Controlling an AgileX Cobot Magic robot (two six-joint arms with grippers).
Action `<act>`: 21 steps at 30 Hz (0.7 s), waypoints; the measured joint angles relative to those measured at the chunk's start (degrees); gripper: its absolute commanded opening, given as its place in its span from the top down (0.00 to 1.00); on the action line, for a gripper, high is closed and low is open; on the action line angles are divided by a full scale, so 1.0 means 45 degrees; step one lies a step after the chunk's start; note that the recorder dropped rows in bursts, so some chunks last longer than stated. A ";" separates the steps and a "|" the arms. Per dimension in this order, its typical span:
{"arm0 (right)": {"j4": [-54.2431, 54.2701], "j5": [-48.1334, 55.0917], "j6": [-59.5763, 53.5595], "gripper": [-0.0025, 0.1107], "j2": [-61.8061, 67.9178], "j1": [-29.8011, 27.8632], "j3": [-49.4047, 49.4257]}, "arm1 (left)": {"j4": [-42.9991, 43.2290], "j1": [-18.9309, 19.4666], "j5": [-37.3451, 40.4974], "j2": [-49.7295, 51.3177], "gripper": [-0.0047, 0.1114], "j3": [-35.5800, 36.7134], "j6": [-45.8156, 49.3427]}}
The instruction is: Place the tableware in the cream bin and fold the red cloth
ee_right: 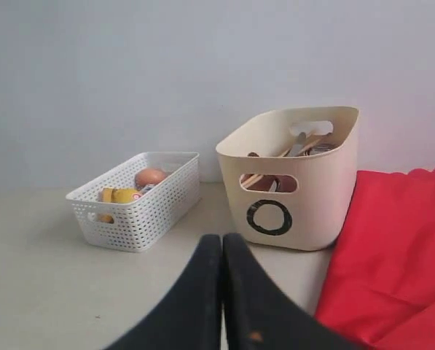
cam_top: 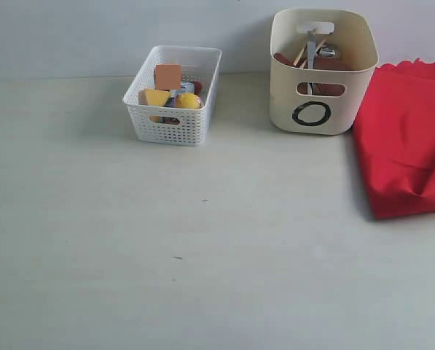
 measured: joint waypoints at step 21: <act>-0.1131 0.0354 0.0636 0.98 0.0000 0.0000 0.0000 | 0.0000 0.0000 0.0031 0.0000 0.95 0.0000 0.0000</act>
